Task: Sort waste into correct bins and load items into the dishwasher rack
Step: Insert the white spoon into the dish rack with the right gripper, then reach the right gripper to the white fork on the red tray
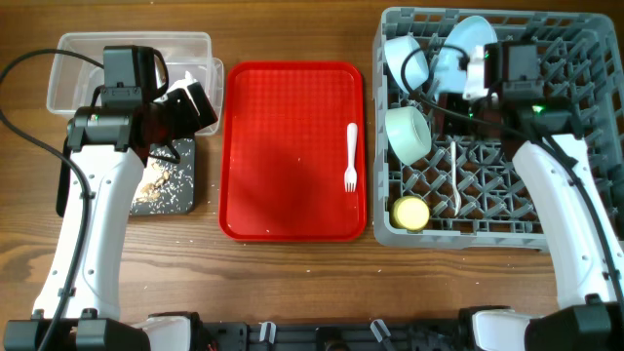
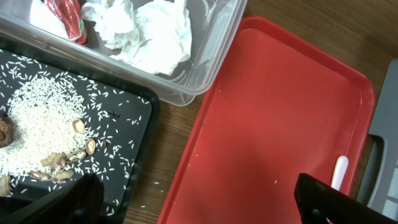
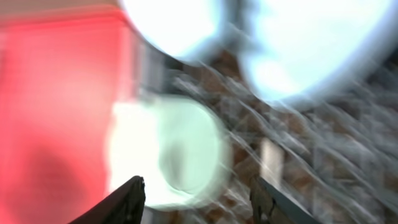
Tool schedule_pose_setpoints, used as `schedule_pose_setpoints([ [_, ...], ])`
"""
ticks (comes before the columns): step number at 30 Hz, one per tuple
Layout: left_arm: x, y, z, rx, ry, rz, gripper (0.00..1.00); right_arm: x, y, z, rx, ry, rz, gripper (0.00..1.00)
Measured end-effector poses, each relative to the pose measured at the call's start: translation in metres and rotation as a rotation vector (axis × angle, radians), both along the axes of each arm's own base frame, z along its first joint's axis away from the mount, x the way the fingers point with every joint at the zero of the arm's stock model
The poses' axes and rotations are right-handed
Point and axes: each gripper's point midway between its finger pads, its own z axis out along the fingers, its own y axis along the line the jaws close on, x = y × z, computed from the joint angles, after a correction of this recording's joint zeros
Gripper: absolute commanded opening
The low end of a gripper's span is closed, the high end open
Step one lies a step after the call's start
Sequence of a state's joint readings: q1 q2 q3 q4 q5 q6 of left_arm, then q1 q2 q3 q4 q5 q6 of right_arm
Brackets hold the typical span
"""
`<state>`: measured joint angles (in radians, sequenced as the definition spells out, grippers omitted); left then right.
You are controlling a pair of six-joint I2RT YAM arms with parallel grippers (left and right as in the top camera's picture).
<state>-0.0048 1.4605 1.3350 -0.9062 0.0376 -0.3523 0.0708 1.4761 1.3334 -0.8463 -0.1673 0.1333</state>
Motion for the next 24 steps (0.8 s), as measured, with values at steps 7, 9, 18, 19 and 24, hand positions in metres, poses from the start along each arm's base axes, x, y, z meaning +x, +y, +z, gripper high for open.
schedule_pose_setpoints([
  [7, 0.000, 0.000, 0.000, 0.000, 0.000, 0.000, 1.00, -0.004, 0.126, 0.048, 0.273, -0.159, 0.353, 1.00],
  [9, 0.000, 0.000, 0.000, 0.000, 0.000, 0.000, 1.00, -0.012, 0.149, 0.047, 0.275, -0.147, 0.399, 1.00],
  [18, 0.000, 0.000, 0.000, 0.001, 0.000, 0.000, 1.00, -0.018, 0.184, -0.004, 0.047, 0.155, 0.365, 1.00],
  [19, 0.000, 0.000, 0.000, 0.002, 0.000, 0.001, 1.00, -0.015, 0.184, -0.013, 0.014, 0.185, 0.355, 1.00],
  [24, 0.000, 0.001, 0.000, 0.003, 0.000, 0.002, 1.00, -0.009, 0.202, -0.066, -0.048, 0.294, 0.367, 0.99],
])
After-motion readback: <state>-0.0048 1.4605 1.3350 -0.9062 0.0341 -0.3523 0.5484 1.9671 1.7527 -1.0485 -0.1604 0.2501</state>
